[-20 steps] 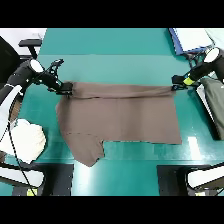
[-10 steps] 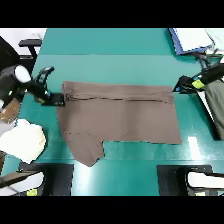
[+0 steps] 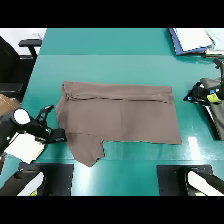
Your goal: Fold the shirts.
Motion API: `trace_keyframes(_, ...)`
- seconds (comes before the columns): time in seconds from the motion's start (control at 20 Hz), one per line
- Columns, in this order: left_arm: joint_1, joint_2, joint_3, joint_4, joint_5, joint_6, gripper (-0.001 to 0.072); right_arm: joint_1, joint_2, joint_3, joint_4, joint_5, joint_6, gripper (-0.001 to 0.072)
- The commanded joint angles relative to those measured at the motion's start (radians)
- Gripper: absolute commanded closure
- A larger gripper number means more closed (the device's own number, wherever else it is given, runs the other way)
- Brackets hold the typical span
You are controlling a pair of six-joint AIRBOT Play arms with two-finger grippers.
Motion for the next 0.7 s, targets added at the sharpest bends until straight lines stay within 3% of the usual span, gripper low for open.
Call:
trace_keyframes(0.0,0.0,0.026,-0.096,-0.144,0.108,0.016,0.021,-0.01,0.055,-0.051,0.001,-0.023,0.0,0.0261)
trace_keyframes(0.3,0.0,0.026,-0.119,-0.216,0.171,0.029,0.0235,-0.01,0.056,-0.055,0.001,-0.024,0.0,0.0261)
trace_keyframes(0.35,0.0,0.026,-0.117,-0.216,0.166,0.029,0.0474,-0.01,0.056,-0.055,-0.002,-0.024,0.0,0.0261)
trace_keyframes(0.4,0.0,0.026,-0.111,-0.216,0.161,0.029,0.0608,-0.014,0.056,-0.055,-0.005,-0.024,-0.002,0.0261)
trace_keyframes(0.45,0.0,0.026,-0.099,-0.216,0.148,0.034,0.0688,-0.024,0.056,-0.055,-0.005,-0.02,-0.013,0.0261)
trace_keyframes(0.65,0.0,0.026,0.023,-0.187,0.062,0.067,0.0688,-0.157,0.056,-0.128,-0.013,0.066,-0.043,0.0261)
